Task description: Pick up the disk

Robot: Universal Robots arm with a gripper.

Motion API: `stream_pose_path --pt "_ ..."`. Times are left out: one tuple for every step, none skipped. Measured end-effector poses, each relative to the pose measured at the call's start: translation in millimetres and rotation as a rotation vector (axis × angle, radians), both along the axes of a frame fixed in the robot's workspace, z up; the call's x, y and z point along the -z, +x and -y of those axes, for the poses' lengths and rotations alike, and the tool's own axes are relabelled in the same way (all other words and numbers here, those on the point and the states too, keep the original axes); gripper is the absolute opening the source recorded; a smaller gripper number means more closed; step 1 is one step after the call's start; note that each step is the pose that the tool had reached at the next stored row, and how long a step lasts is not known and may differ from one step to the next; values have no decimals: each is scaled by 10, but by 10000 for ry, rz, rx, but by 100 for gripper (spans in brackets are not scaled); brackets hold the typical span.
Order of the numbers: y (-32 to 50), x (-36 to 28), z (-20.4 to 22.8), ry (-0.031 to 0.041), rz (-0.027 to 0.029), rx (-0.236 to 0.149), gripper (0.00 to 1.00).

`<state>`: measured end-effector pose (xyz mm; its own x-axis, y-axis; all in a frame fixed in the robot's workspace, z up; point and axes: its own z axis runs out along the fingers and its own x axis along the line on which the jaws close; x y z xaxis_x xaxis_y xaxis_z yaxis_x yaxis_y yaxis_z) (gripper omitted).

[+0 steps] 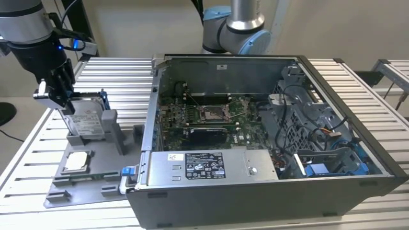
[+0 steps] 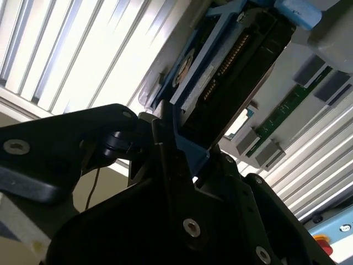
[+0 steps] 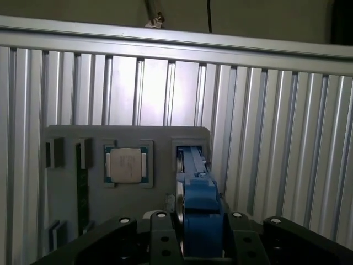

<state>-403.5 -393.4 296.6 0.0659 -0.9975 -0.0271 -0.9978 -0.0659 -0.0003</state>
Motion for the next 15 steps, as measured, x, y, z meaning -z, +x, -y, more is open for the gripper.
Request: stream_pose_path --pt "0 0 0 18 0 2 0" --pt "0 1 0 37 1 1 0" --pt "0 1 0 36 3 1 0" --pt "0 -2 0 28 3 0 0" --pt "-1 -10 1 16 1 0 0" --pt "-1 -22 1 10 2 -1 0" --pt "-1 -40 1 5 1 -1 0" --pt "-1 -58 1 5 3 0 0" --pt "-2 -81 1 4 1 0 0" --pt "-3 -104 1 4 2 0 0" --pt "-5 -129 0 4 1 1 0" --pt "-7 -154 0 3 4 0 0" --pt "-11 -177 0 0 10 1 0" --pt "-15 -203 0 -5 25 1 0" --pt "-18 -226 0 -9 43 1 0"
